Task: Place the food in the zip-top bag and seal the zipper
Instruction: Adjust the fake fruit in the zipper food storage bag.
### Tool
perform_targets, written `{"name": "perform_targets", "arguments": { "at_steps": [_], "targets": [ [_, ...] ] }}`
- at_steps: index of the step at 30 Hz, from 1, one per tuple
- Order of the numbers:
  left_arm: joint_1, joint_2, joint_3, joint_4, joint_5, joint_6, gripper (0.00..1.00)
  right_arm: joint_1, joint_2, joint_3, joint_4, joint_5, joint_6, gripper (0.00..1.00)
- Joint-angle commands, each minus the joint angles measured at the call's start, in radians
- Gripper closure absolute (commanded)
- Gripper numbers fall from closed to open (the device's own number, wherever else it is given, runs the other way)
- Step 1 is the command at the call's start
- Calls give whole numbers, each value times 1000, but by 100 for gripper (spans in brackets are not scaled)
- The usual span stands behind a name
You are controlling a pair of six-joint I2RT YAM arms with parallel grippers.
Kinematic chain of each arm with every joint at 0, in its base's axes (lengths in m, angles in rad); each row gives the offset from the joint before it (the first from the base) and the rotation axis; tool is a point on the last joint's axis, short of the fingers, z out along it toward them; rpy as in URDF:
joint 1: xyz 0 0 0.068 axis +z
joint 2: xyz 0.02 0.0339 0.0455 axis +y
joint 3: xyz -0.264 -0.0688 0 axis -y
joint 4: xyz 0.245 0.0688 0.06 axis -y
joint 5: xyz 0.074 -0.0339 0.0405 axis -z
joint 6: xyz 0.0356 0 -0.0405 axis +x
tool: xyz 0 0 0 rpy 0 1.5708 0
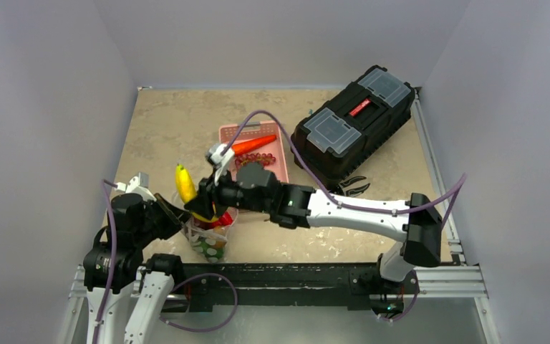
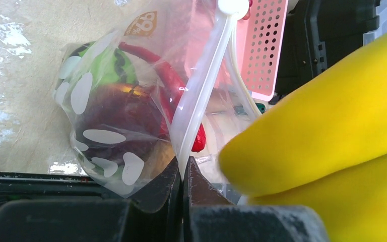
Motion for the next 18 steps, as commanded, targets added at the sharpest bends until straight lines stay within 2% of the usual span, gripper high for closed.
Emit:
{"name": "perform_targets", "arguments": {
  "at_steps": [1,4,7,13,15,18],
  "targets": [
    [-2,0,10,42,22,2,100,-134,-16,6,168,-367,272,100],
    [-1,-4,8,41,22,2,100,-183,10,-40,294,-542,451,100],
    [-1,-4,7,42,23,2,100,-207,50,-98,475,-655,615,100],
    [-1,-12,12,37,24,3,100,-234,143,-208,886,-770,871,100],
    [-1,-15,14,31,18,5,100,-241,164,-224,952,-789,918,100],
    [-1,-16,15,24,14,5,100,-256,165,-256,959,-795,937,100]
  ]
}}
